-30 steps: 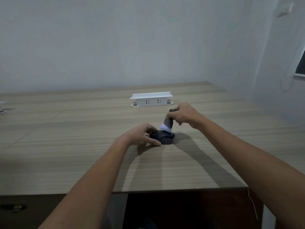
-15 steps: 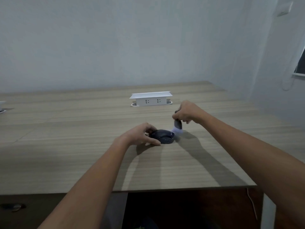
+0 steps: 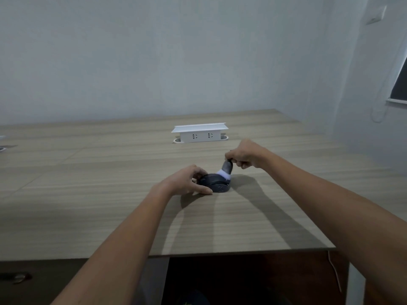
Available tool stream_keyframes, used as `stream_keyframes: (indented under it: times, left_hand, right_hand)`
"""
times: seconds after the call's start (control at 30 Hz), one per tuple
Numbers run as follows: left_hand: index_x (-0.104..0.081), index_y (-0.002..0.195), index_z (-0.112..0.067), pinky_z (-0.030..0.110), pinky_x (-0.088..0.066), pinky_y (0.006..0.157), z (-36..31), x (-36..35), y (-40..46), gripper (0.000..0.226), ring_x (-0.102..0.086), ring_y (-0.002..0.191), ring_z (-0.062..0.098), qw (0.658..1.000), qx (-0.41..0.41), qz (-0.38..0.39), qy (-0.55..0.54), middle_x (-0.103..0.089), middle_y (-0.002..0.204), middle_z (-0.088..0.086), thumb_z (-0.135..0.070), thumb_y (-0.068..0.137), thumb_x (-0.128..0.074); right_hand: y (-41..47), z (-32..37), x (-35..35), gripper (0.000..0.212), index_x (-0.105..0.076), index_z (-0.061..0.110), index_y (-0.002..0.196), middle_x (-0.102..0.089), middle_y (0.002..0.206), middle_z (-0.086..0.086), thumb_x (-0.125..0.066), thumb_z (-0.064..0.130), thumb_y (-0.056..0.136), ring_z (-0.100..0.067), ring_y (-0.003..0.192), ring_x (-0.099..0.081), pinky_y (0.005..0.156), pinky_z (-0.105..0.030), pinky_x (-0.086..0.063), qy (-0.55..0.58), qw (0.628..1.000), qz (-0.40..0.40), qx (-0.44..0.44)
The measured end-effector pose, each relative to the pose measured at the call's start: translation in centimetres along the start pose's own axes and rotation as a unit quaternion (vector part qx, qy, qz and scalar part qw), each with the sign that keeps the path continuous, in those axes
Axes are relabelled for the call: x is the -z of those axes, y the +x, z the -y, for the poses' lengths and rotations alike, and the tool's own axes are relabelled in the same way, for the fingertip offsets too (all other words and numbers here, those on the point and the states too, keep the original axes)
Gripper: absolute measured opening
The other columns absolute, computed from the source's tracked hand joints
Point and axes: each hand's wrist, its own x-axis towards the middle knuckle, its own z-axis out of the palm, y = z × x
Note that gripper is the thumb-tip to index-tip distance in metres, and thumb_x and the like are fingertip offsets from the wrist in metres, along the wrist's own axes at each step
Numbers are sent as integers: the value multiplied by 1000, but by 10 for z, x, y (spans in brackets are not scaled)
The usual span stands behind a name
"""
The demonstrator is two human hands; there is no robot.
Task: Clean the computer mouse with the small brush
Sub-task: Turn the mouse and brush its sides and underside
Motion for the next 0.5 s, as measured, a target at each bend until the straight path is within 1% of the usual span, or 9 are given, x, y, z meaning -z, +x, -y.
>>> stream_keyframes:
  times: [0.07,0.1,0.17,0.23,0.3,0.33,0.4,0.43,0.5]
  left_hand:
    - [-65,127,-21,39,-50,105,-1,0,-1,71,-60,116,17,1000,-2,-1,2,-58,120,-7,-51,66,-87]
    - [-65,127,-21,39,-50,105,-1,0,-1,71,-59,116,17,1000,-1,-2,3,-58,120,-7,-51,66,-87]
    - [-65,126,-21,40,-50,105,0,0,-1,69,-60,116,16,1000,-2,-5,7,-58,119,-7,-49,67,-87]
    - [-65,126,-22,40,-50,105,0,0,-1,70,-60,115,15,1000,-1,-5,15,-59,120,-7,-52,66,-86]
    - [-65,127,-24,40,-50,105,0,0,-1,73,-60,115,15,1000,2,-6,20,-60,120,-8,-56,64,-85]
    - [-65,126,-24,39,-50,104,-1,0,-2,73,-60,114,15,1000,3,-8,21,-60,120,-8,-56,64,-85]
    - [-65,124,-22,36,-51,101,-2,-1,-3,69,-61,113,16,1000,6,-12,22,-61,119,-6,-53,66,-86]
    - [-66,122,-21,36,-52,99,-4,-2,-4,67,-62,111,17,1000,6,-18,23,-62,118,-4,-51,66,-87]
    - [-67,119,-17,36,-54,94,-8,-3,-5,65,-64,106,19,999,5,-37,28,-63,114,0,-48,66,-88]
  right_hand:
    - [1,-2,7,18,-56,5,66,-50,56,-8,-63,3,82,-17,44,-39,41,-23,-30,-54,998,-15,-6]
    - [0,-2,11,16,-58,4,67,-50,56,-9,-64,4,82,-18,44,-39,41,-23,-31,-61,998,-25,-1]
    - [-2,-4,13,14,-62,2,68,-51,54,-9,-66,5,81,-18,43,-39,42,-23,-30,-18,999,-29,24]
    - [-8,-10,9,15,-64,1,69,-53,53,-7,-67,5,83,-15,41,-41,41,-22,-30,41,998,-7,42]
    - [-12,-19,4,15,-66,1,69,-55,53,-6,-67,6,83,-15,43,-43,40,-22,-31,52,997,7,49]
    - [-12,-23,5,16,-66,2,67,-55,52,-5,-67,7,82,-15,43,-43,40,-22,-32,33,998,-5,57]
    - [-13,-27,8,16,-68,5,64,-54,49,-2,-68,11,79,-13,42,-45,39,-20,-34,-28,994,-63,86]
    - [-14,-28,8,17,-69,6,62,-54,49,0,-69,13,78,-9,40,-46,40,-18,-36,-34,990,-84,109]
    - [-20,-29,4,21,-70,4,64,-55,45,7,-70,17,80,-4,37,-46,41,-16,-37,-4,983,-78,163]
